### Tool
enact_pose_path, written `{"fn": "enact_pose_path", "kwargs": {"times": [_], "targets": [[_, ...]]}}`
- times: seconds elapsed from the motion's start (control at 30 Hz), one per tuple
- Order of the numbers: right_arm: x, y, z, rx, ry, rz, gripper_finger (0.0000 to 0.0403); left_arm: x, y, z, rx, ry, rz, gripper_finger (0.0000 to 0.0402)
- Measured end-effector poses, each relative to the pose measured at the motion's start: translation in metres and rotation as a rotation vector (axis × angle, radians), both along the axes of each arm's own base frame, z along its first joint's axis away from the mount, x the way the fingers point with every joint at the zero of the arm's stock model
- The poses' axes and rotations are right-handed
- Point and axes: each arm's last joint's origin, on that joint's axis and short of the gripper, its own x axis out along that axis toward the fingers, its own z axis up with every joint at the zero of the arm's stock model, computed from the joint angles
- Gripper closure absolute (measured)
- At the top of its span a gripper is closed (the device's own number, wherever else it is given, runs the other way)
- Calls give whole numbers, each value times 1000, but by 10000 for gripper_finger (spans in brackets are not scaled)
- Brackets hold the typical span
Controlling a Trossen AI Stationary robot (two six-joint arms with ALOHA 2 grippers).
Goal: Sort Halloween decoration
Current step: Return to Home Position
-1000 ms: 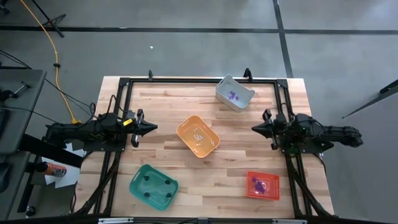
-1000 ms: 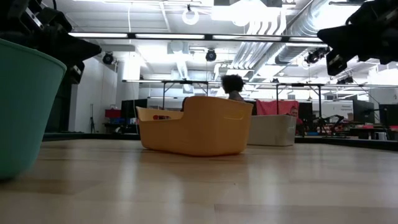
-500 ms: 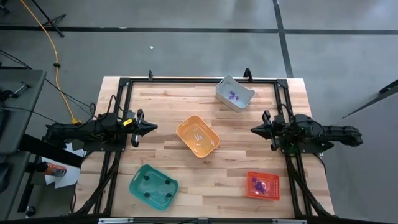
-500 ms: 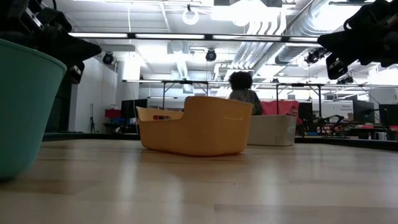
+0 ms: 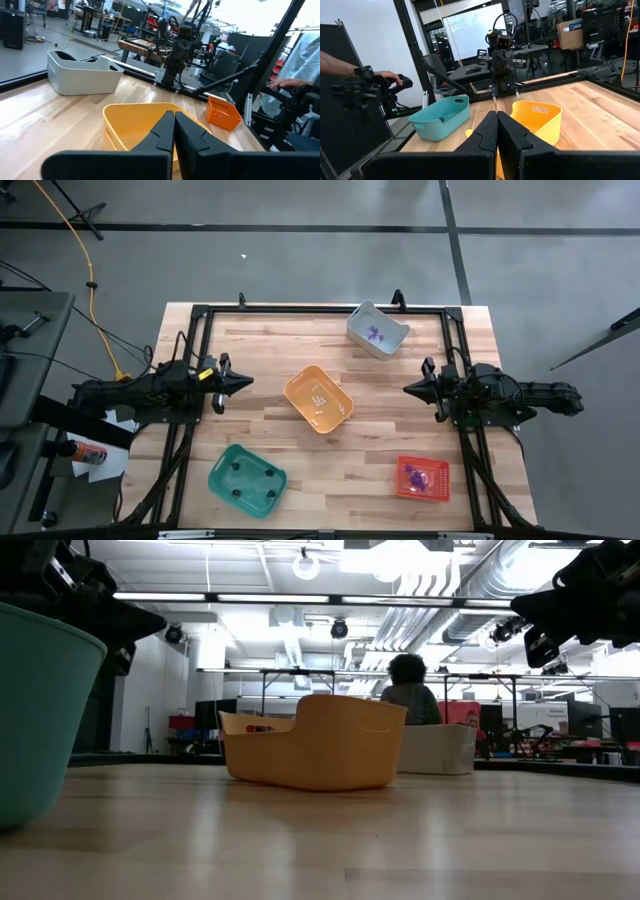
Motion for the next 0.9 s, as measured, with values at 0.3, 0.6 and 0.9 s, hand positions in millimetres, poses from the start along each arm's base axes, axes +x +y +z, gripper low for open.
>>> {"fn": "enact_pose_path", "kwargs": {"times": [0.3, 0.6, 0.9], "targets": [[0, 0, 0, 0, 4, 0, 402, 0, 2, 0, 0, 0, 25, 401], [1, 0, -1, 1, 15, -1, 402, 0, 2, 0, 0, 5, 25, 401], [1, 0, -1, 1, 14, -1, 402, 0, 2, 0, 0, 5, 25, 401]]}}
